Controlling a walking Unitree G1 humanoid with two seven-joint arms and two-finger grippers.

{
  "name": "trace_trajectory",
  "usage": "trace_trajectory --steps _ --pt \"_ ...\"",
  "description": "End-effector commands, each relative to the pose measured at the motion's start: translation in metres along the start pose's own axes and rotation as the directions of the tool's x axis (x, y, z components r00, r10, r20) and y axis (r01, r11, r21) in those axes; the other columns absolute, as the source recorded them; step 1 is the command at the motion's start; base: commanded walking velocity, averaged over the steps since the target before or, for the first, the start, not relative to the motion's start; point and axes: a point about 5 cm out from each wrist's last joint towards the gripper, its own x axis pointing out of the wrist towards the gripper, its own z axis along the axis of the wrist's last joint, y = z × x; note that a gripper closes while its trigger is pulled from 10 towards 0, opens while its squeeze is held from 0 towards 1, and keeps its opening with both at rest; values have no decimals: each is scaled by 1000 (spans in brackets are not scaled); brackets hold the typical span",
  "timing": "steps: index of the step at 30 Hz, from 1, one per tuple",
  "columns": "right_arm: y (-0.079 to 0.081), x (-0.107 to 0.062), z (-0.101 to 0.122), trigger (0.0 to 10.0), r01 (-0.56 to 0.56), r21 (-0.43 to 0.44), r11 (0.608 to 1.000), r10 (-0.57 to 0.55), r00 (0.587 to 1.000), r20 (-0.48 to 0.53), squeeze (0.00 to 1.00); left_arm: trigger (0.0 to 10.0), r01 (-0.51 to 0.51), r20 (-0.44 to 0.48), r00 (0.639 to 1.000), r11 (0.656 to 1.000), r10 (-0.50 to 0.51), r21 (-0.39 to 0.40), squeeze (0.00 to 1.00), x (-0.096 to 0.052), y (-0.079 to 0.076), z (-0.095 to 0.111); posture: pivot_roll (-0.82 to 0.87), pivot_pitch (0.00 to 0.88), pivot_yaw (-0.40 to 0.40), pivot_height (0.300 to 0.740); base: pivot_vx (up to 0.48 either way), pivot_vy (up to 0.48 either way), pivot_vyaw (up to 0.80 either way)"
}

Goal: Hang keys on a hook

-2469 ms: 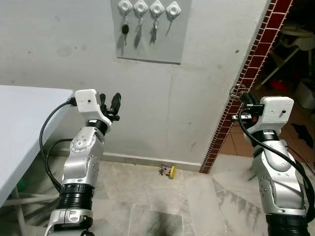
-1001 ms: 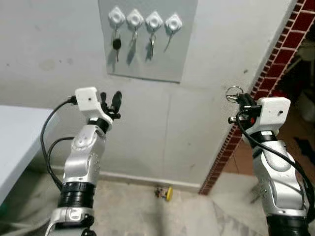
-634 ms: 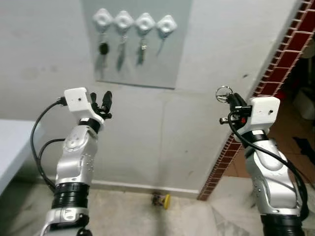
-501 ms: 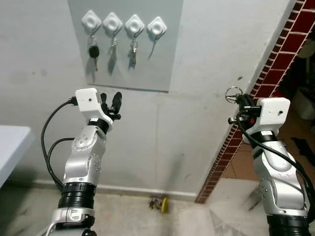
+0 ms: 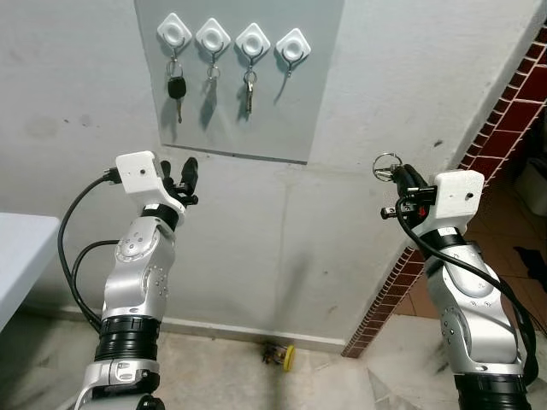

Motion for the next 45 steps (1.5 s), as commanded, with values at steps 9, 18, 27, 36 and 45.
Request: trace_trajectory --steps 9,18,27,36,45 --pt "5 0 6 10000 -44 6 999 44 999 19 0 10000 30 28 999 999 -31 43 0 1 -7 10 -137 7 -53 724 0 0 0" --pt "14 3 15 10000 -127 27 992 125 990 58 0 10000 62 28 998 997 -63 53 0 2 -14 14 -134 11 -56 724 0 0 0" --pt "20 2 15 10000 -158 36 987 156 986 62 0 10000 49 16 999 998 -50 47 0 2 -11 13 -132 9 -55 724 0 0 0" --pt "25 6 21 10000 -208 37 977 204 975 82 0 10000 125 24 991 988 -128 92 0 1 -24 16 -130 10 -55 724 0 0 0" --pt "37 28 33 10000 -306 9 952 303 945 125 0 10000 277 21 959 954 -281 118 0 -5 -53 21 -120 12 -60 724 0 0 0"
